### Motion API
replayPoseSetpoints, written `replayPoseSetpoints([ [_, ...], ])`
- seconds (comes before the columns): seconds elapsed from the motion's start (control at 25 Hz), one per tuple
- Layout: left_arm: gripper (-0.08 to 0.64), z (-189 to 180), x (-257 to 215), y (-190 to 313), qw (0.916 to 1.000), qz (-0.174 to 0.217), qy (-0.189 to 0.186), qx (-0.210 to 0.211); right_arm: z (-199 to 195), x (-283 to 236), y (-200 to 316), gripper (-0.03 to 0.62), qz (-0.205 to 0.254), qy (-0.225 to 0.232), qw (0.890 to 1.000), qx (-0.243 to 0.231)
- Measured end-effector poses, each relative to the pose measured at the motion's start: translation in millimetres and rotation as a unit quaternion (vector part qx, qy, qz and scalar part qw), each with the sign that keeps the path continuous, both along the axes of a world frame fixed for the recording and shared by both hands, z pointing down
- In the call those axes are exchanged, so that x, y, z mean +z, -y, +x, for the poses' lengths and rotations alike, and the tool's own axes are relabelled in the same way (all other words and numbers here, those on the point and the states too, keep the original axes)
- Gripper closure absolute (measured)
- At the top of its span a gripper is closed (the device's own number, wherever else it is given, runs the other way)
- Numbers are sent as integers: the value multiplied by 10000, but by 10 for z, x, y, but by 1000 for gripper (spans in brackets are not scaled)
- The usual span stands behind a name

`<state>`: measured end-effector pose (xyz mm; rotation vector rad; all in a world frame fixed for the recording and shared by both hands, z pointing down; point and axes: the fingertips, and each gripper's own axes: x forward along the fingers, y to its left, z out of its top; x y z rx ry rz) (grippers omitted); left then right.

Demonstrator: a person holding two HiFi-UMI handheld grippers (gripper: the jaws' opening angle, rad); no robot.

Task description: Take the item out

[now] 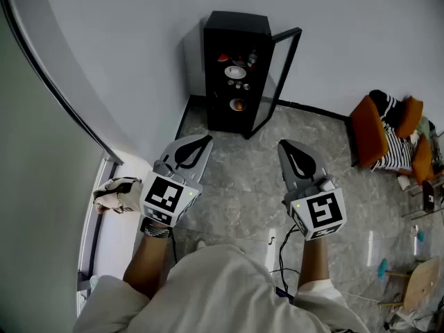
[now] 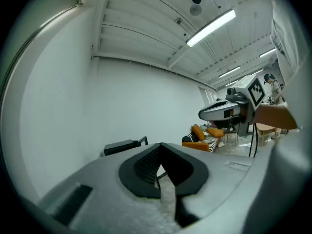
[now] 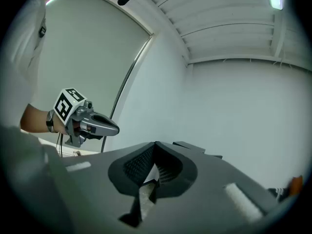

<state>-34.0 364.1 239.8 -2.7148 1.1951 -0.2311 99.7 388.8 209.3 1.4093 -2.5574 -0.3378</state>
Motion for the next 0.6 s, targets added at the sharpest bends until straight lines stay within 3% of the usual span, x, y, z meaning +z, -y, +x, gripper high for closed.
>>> replayPoseSetpoints([
  [0.2,554,100,62,44,10000,-64,17,-67,93,12,21,584,-17,74,9999,-90],
  [0.4,554,260,150,38,9998,-122,39,-179,249,-57,-41,584,54,536,9980,-345],
  [0.6,554,481,235,-34,9995,-150,45,-285,500,11,-45,584,103,375,9987,-332],
])
